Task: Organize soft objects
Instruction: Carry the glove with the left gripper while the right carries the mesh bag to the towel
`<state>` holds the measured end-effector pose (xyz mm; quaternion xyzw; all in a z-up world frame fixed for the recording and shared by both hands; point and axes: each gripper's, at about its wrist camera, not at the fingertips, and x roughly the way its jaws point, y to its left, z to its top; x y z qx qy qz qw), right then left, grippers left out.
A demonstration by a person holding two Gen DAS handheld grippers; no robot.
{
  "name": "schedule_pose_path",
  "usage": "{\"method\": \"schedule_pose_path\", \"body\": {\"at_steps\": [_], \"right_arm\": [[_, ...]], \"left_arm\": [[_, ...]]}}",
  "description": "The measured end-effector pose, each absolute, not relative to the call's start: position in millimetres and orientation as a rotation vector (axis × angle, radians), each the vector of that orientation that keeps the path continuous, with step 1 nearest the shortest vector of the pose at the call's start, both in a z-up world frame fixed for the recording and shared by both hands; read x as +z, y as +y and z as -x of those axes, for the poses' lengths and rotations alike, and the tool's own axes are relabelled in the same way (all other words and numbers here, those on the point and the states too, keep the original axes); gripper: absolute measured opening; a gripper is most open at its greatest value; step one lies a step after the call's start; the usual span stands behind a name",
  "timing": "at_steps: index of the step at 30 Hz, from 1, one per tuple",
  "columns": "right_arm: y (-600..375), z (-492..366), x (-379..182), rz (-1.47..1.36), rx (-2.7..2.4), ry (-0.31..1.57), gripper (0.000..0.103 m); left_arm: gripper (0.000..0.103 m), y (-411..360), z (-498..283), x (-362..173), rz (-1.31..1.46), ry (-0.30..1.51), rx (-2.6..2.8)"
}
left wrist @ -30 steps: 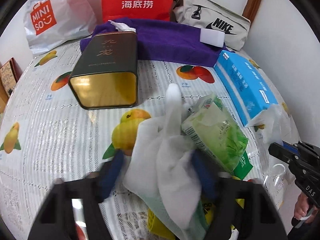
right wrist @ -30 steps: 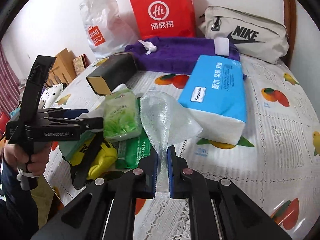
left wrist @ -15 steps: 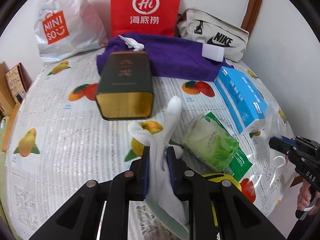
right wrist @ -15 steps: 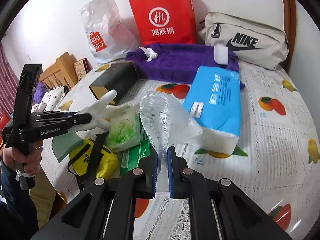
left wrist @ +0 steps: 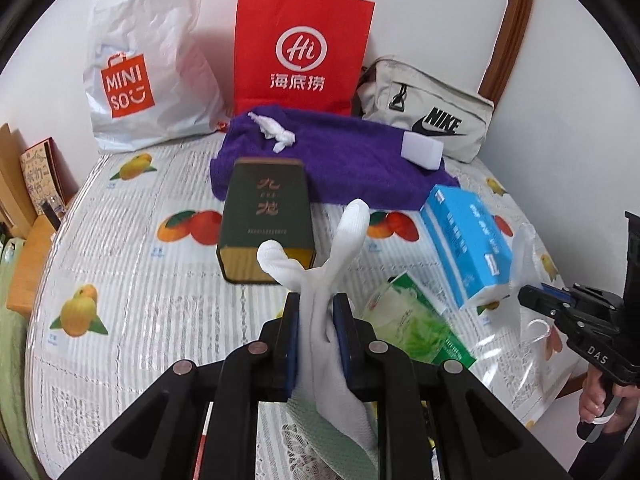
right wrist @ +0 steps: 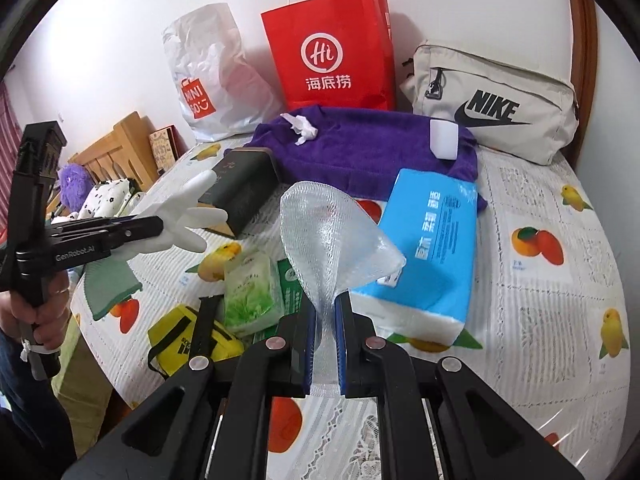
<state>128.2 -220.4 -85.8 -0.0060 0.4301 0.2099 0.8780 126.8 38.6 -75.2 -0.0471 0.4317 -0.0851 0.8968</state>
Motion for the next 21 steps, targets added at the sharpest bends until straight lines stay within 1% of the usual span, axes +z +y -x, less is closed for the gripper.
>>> {"method": "schedule_pose_path", "body": {"at_steps": [13, 21], "right_arm": [[-224.1, -168.7, -61.0, 0.012, 0.398, 0.877, 0.009], [-228.2, -200.6, -60.7, 0.004, 0.351, 0.888, 0.009]], "left_arm": [[0.016, 40.9, -158.2, -43.5, 0.122, 0.852, -0.182], [0.016, 38.9, -190.1, -34.0, 0.124, 0.843, -0.197]]}}
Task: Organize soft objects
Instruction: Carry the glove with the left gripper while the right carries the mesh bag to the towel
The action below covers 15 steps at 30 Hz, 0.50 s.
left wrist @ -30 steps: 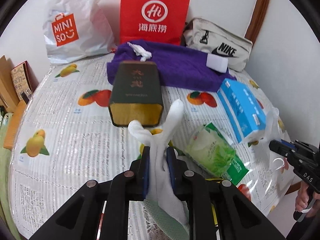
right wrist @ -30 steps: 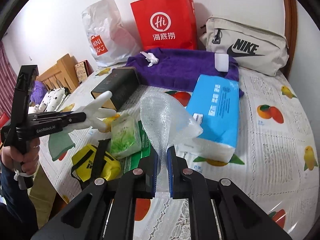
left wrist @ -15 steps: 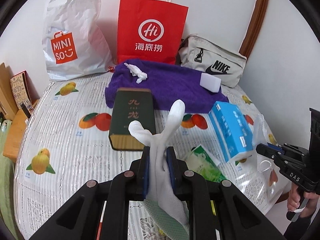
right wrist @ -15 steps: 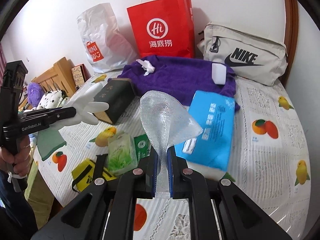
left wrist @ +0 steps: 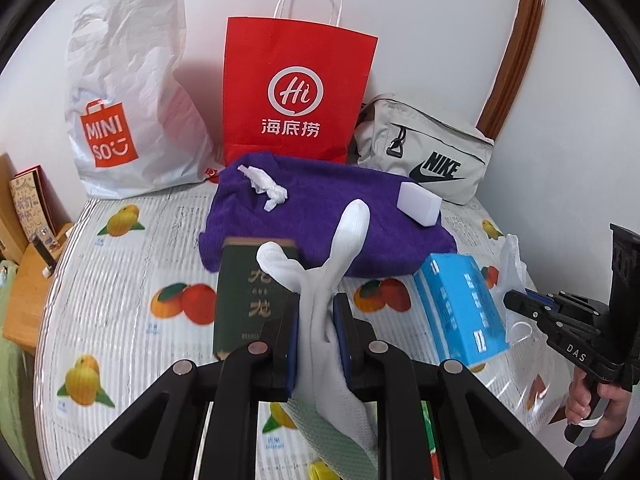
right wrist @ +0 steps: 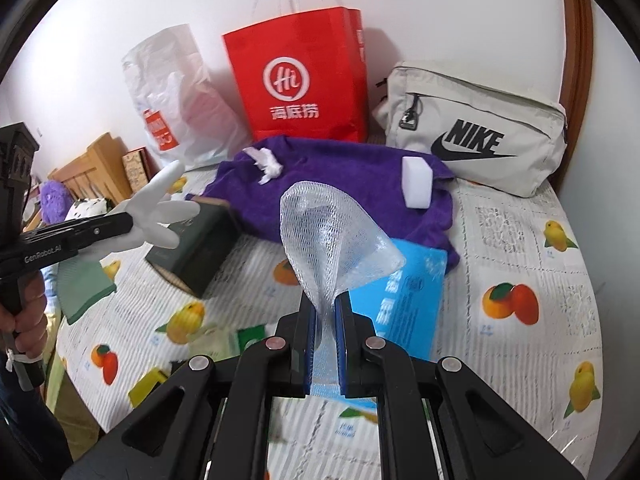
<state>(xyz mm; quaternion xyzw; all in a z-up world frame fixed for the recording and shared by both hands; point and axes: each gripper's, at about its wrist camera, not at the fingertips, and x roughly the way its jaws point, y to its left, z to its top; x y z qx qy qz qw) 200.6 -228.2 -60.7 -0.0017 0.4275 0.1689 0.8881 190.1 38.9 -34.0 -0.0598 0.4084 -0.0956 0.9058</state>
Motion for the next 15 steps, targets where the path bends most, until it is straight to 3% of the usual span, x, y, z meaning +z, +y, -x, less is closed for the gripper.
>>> {"method": "schedule_pose_path", "body": {"at_steps": [15], "right_arm": [[-226.6, -282.0, -63.2, 0.004, 0.321, 0.888, 0.009]], "left_arm": [[0.016, 43.4, -259.3, -35.5, 0.125, 0.850, -0.191]]}}
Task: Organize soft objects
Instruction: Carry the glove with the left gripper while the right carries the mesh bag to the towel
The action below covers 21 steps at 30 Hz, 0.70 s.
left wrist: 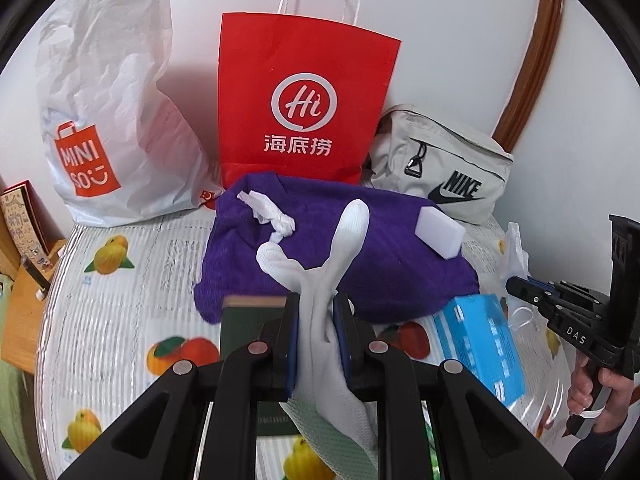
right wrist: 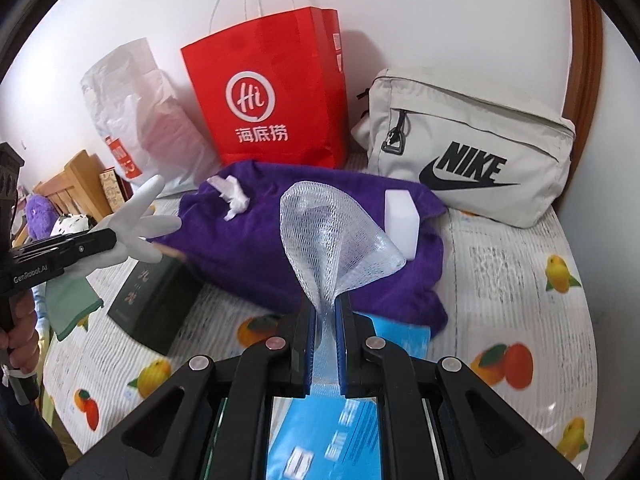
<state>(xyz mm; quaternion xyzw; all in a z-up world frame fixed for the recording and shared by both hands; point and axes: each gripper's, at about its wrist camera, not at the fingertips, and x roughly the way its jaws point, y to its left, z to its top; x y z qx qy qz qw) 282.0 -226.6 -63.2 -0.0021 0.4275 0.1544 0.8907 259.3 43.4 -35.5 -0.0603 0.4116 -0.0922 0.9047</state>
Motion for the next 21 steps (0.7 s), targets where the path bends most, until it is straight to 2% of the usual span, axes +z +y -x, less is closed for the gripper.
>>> {"method": "schedule_pose_path", "body": {"at_steps": [21], "right_arm": [[-221.9, -368.3, -103.9, 0.013, 0.329, 0.973, 0.009]], "left_arm": [[0.016, 41.6, -359.8, -58.5, 0.118, 0.910, -0.169]]}}
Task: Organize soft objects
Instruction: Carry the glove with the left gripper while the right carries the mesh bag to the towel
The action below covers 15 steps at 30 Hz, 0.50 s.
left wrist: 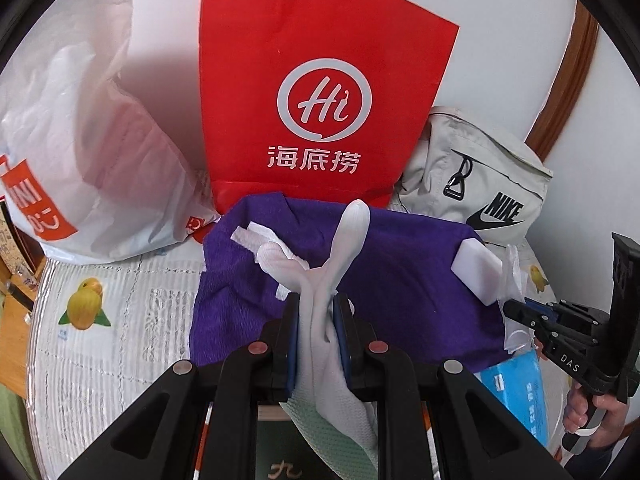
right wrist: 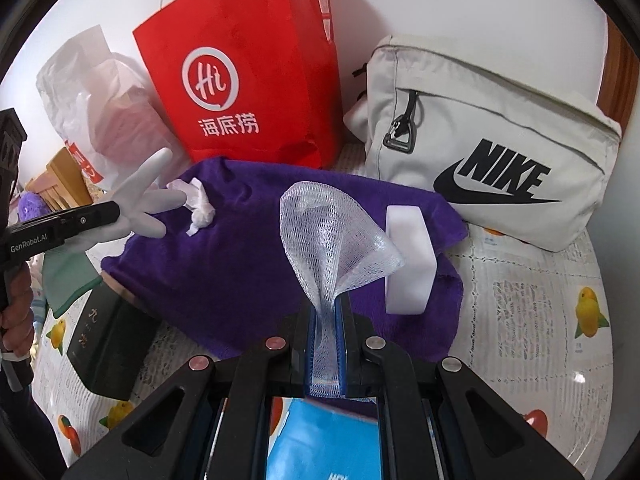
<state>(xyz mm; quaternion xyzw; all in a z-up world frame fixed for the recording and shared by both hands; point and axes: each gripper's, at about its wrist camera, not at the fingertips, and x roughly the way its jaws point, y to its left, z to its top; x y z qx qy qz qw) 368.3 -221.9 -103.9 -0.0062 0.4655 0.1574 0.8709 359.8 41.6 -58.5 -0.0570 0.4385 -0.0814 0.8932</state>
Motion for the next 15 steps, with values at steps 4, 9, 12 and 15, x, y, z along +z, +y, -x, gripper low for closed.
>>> {"method": "schedule_pose_path", "body": {"at_steps": [4, 9, 12, 15], "right_arm": [[-220.8, -379.0, -111.8, 0.013, 0.324, 0.999, 0.009], [-221.1, -388.6, -119.7, 0.023, 0.307, 1.022, 0.009], [-221.2, -391.3, -123.2, 0.036, 0.301, 1.029, 0.009], [-221.2, -395.2, -128.0, 0.047, 0.295, 1.041, 0.009]], "left_arm": [[0.016, 40.9, -372.0, -61.9, 0.124, 0.913, -0.174], [0.016, 43.2, -389.5, -69.0, 0.121, 0.921, -0.149], [0.016, 45.8, -399.3, -78.0, 0.136, 0.938, -0.140], [0.016, 44.3, -406.7, -85.0, 0.144, 0.942, -0.135]]}}
